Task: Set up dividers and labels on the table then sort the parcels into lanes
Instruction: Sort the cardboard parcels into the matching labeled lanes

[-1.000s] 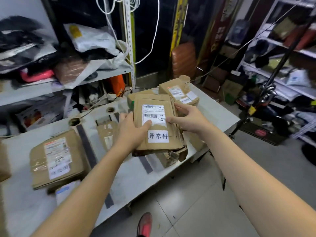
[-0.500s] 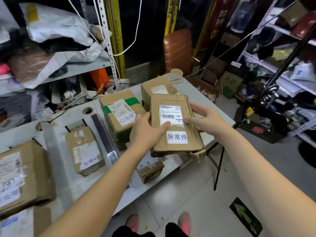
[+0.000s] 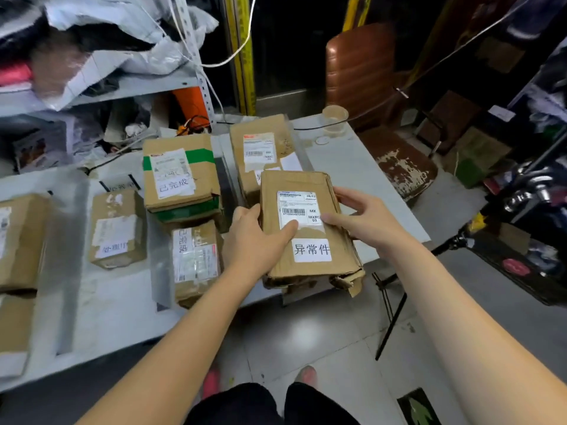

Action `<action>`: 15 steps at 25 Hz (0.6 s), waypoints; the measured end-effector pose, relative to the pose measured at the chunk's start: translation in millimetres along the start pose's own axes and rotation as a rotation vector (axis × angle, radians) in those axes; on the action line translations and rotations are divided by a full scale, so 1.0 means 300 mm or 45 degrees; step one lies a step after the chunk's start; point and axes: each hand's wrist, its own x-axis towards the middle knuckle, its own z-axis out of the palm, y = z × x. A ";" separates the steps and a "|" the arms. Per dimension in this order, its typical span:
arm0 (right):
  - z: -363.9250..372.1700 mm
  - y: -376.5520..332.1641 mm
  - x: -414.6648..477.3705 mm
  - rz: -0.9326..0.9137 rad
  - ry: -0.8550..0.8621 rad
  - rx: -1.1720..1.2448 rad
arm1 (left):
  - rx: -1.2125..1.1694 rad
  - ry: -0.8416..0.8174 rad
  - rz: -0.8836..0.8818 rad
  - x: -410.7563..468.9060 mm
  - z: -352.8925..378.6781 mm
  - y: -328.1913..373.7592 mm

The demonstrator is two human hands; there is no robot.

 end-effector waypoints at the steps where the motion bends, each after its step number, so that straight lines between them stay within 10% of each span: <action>1: -0.012 0.008 0.009 -0.005 -0.027 -0.011 | 0.011 0.014 -0.024 -0.015 0.017 -0.001; 15: 0.072 0.151 0.143 -0.014 -0.072 -0.529 | 0.083 -0.011 -0.236 -0.011 0.219 -0.167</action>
